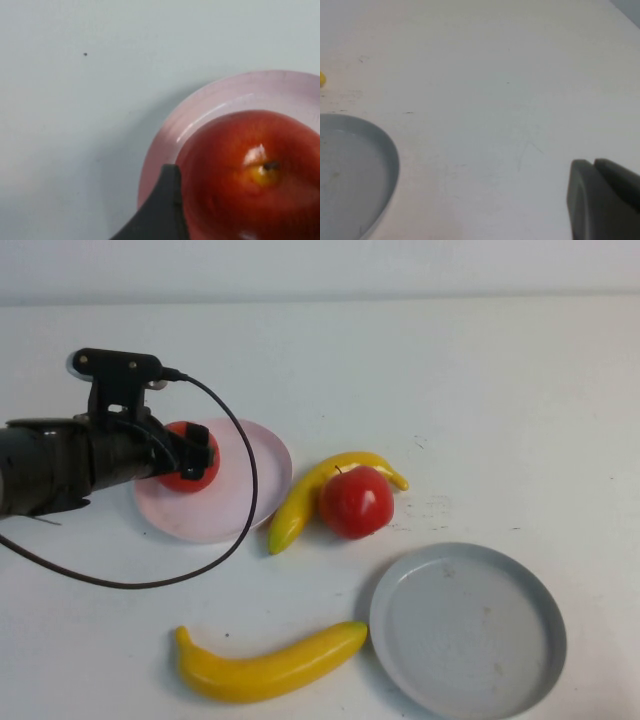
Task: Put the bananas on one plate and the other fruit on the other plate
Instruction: Put one type of fruit in the left plate
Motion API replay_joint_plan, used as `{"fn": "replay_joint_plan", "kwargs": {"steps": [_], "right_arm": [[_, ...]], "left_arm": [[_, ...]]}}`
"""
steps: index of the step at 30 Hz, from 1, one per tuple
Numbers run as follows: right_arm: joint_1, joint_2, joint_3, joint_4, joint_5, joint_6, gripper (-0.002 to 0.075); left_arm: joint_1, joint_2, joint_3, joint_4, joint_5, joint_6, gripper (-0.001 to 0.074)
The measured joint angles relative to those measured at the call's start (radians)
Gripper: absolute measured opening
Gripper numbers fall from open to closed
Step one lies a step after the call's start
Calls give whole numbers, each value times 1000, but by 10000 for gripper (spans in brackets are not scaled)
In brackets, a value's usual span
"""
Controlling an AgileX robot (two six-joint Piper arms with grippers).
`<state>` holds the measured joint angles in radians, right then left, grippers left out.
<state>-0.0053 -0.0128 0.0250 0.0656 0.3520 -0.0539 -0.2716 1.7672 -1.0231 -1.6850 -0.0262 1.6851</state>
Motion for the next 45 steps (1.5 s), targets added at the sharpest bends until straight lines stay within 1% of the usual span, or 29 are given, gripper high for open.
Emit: {"fn": "replay_joint_plan", "kwargs": {"steps": [4,6,10,12,14,16,20,25,28,32,36,38,45], "right_arm": [[0,0,0,0,0,0,-15],[0,0,0,0,0,0,-16],[0,0,0,0,0,0,-16],[0,0,0,0,0,0,-15],[0,0,0,0,0,0,-16],[0,0,0,0,0,0,-16],[0,0,0,0,0,0,-15],[0,0,0,0,0,0,-15],[0,0,0,0,0,0,-16],[0,0,0,0,0,0,-16],[0,0,0,0,0,0,-16],[0,0,0,0,0,0,-16],[0,0,0,0,0,0,-16]], "left_arm": [[0,-14,0,0,26,0,668],[0,-48,0,0,81,2,668],[0,-148,0,27,297,56,668],[-5,-180,-2,49,468,68,668],[-24,-185,-4,63,556,57,666],[-53,-178,-4,84,603,55,661],[-105,-132,-4,102,620,113,653],[-180,-72,-4,108,597,188,652],[-212,-42,-4,66,572,204,652],[-227,-26,-4,30,504,288,652],[-228,-24,-6,28,501,472,652],[-228,-24,-6,28,503,517,652],[-228,3,-8,28,538,540,652]]}}
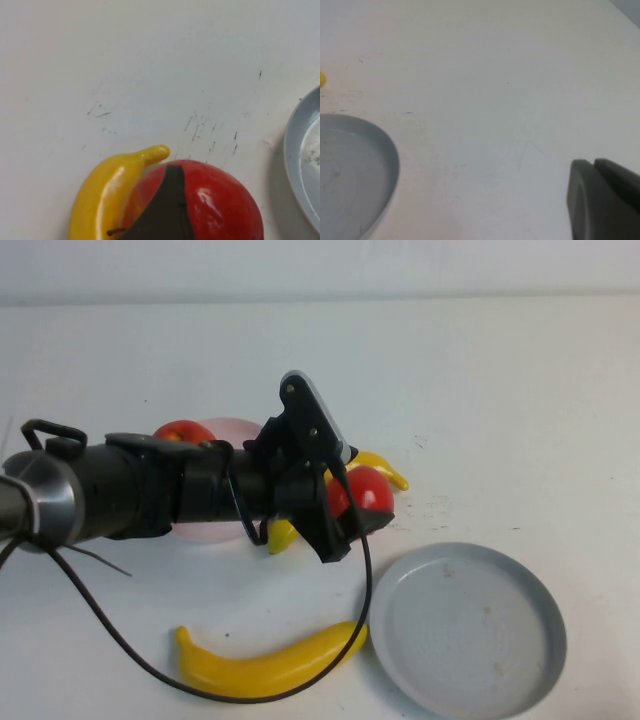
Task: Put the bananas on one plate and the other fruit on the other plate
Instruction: Put one type of fruit in the left plate
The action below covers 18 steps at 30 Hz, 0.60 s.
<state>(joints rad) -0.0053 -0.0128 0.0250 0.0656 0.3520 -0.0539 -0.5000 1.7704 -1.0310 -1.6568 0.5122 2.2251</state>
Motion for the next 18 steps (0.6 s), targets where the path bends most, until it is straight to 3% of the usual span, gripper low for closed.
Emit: {"fn": "replay_joint_plan", "kwargs": {"steps": [18], "right_arm": [[0,0,0,0,0,0,-16]], "left_arm": [[0,90,-26,-63,1,21,652]]}}
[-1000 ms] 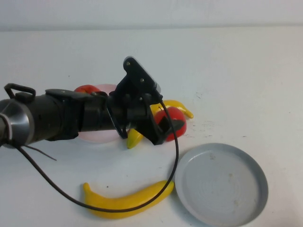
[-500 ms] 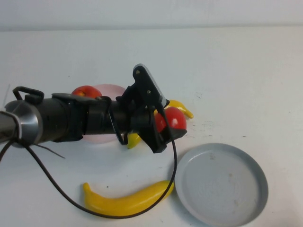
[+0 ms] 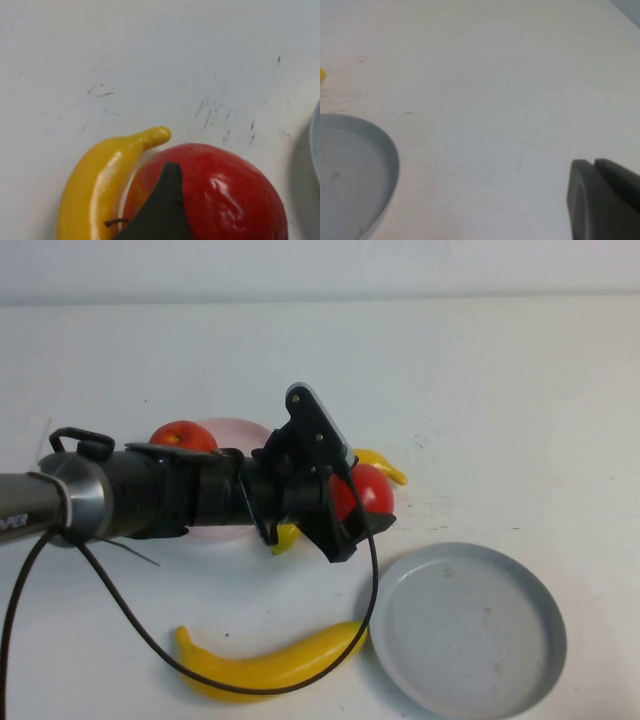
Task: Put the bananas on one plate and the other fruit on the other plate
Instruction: Put one type of fruit in the left plate
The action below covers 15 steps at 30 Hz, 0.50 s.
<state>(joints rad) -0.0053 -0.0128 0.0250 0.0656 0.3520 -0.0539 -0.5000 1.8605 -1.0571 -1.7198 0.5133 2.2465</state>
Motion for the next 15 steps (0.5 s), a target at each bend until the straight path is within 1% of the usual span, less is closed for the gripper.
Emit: {"fn": "replay_joint_plan", "kwargs": {"steps": [4,9,15], "right_arm": [[0,0,0,0,0,0,-16],[0,0,0,0,0,0,-16],[0,0,0,0,0,0,-16]], "left_arm": [[0,4,-6,-5,-25,0,647],[0,4,-6,-10,-40,0,588],[0,4,-10,-11,-46,16,571]]}}
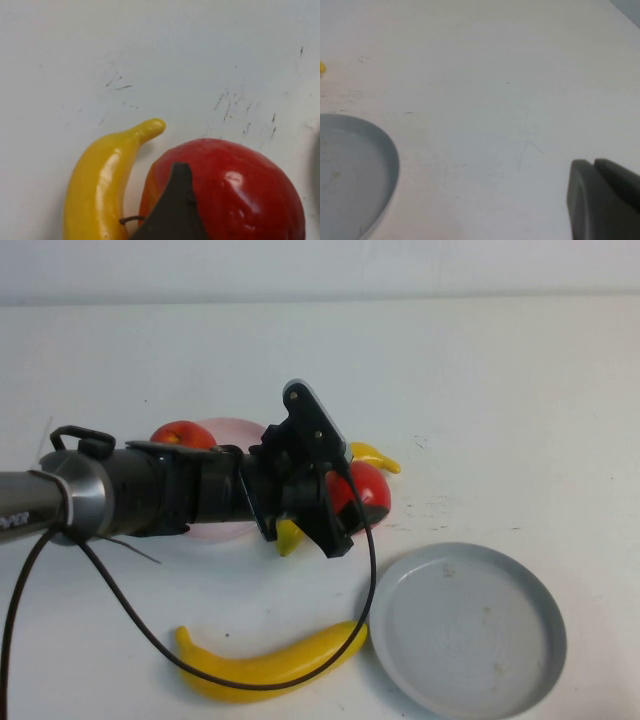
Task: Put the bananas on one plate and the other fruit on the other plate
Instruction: Put one type of fruit in the left plate
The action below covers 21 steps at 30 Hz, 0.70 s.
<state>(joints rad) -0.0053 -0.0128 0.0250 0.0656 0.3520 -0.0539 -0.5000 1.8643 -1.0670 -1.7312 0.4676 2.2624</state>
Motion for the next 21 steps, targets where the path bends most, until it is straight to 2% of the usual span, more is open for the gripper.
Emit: {"fn": "replay_joint_plan", "kwargs": {"steps": [3,10,14,21], "right_arm": [[0,0,0,0,0,0,-16],[0,0,0,0,0,0,-16],[0,0,0,0,0,0,-15],[0,0,0,0,0,0,-16]], "left_arm": [[0,0,0,0,-1,2,581],[0,-12,0,11,-71,-36,657],[0,-16,0,12,-131,-101,662],[0,-11,0,12,-57,-117,662]]}}
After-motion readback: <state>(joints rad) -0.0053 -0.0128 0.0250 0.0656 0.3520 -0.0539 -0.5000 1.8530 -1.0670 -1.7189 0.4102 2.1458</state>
